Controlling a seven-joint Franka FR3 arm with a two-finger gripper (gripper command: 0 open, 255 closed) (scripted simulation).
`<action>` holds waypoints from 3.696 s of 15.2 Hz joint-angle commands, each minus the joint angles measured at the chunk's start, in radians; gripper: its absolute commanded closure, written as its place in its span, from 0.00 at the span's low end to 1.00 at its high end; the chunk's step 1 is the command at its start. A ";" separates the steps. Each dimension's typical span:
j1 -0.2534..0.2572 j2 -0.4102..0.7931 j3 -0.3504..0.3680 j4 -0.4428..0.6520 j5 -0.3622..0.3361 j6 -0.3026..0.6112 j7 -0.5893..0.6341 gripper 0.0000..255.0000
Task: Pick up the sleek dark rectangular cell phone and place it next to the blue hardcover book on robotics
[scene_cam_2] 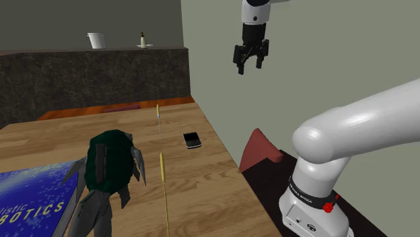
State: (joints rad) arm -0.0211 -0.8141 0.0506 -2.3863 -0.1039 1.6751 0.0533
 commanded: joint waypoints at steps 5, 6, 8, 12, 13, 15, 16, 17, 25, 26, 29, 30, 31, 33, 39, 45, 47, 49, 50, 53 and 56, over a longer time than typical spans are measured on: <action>0.024 -0.010 0.058 -0.102 0.051 0.102 0.088 0.00; 0.030 -0.009 0.074 -0.124 0.065 0.129 0.109 0.00; 0.044 -0.001 0.107 -0.166 0.091 0.185 0.153 0.00; 0.071 0.037 0.177 -0.232 0.142 0.305 0.243 0.00; 0.077 0.052 0.196 -0.245 0.154 0.337 0.265 0.00; 0.088 0.087 0.235 -0.267 0.177 0.402 0.311 0.00; 0.093 0.107 0.256 -0.275 0.187 0.435 0.334 0.00; 0.096 0.129 0.276 -0.282 0.196 0.469 0.358 0.00; 0.082 0.373 0.463 -0.276 0.208 0.747 0.572 0.00; 0.072 0.410 0.491 -0.267 0.196 0.781 0.605 0.00; 0.054 0.454 0.514 -0.270 0.175 0.829 0.631 0.00; 0.048 0.468 0.519 -0.274 0.167 0.846 0.637 0.00; 0.040 0.483 0.525 -0.277 0.158 0.862 0.644 0.00; 0.025 0.513 0.537 -0.282 0.137 0.896 0.659 0.00; 0.011 0.538 0.547 -0.285 0.118 0.922 0.673 0.00; 0.011 0.538 0.548 -0.284 0.118 0.921 0.673 1.00; 0.011 0.537 0.547 -0.284 0.118 0.921 0.673 1.00; 0.011 0.537 0.547 -0.284 0.118 0.921 0.672 1.00; 0.012 0.535 0.546 -0.285 0.120 0.920 0.671 1.00; 0.018 0.524 0.541 -0.280 0.128 0.905 0.663 1.00; 0.035 0.487 0.522 -0.265 0.154 0.856 0.639 1.00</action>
State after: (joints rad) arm 0.0081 -0.3146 0.5792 -2.6542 0.0417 2.5453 0.7005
